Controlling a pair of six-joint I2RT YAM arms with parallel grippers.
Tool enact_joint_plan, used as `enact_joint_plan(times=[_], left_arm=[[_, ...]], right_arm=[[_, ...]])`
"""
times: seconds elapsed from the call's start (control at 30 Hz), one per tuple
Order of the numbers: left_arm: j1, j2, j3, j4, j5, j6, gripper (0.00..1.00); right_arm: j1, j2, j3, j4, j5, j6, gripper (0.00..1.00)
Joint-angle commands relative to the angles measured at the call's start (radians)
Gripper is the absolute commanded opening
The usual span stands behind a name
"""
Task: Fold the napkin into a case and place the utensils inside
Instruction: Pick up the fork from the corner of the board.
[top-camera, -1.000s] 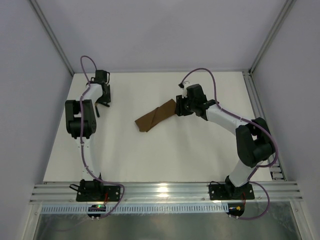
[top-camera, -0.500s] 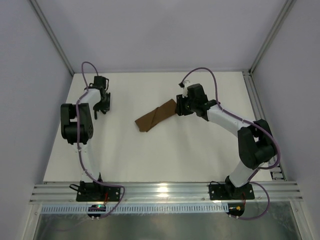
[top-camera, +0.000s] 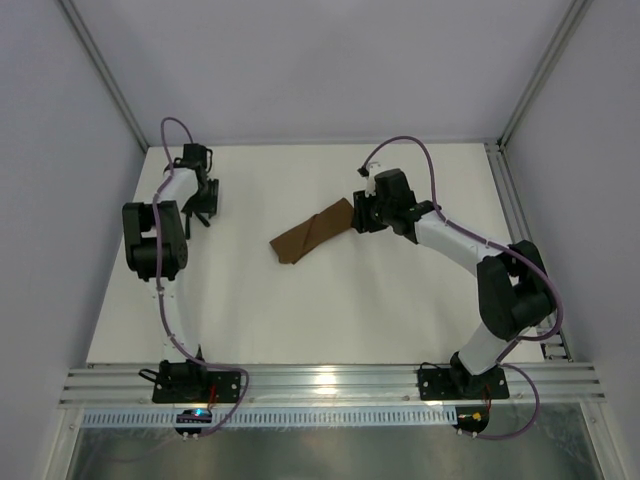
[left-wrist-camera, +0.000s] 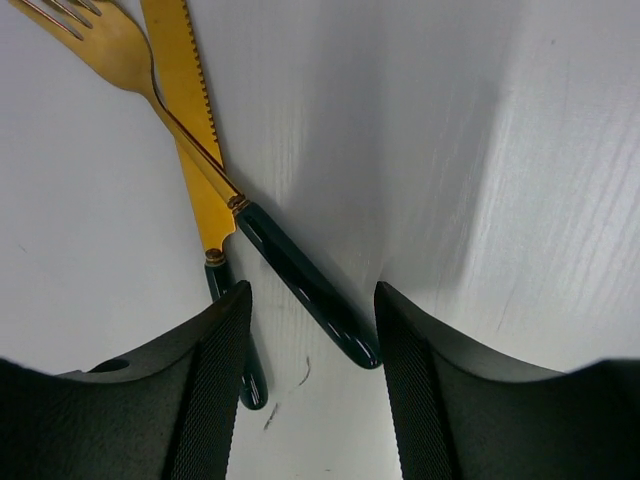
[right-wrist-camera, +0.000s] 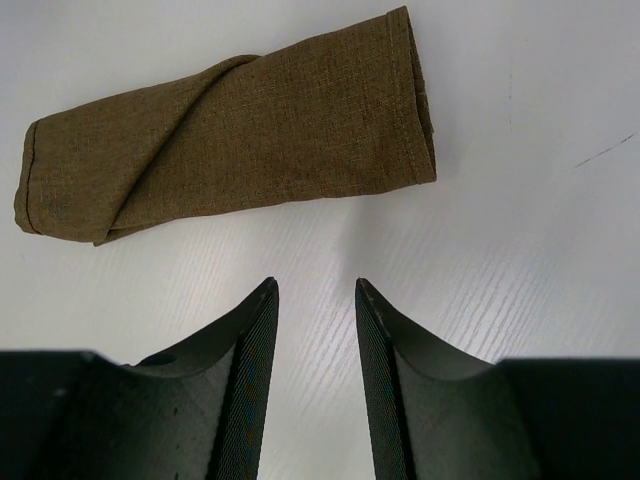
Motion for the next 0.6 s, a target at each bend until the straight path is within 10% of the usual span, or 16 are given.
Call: enact_joint_plan(times=[0.0,0.57], left_arm=[[0.009,0.043,0.031,-0.051,0.009,-0.016,0.53],[0.081,0.014,-0.076,-0.065,0.116,0.013,0.09]], right_arm=[[0.007,-0.060,0.000,0.003,0.034,-0.025,0.41],[0.007,-0.069,0.006,0.000,0.045,-0.032,0.41]])
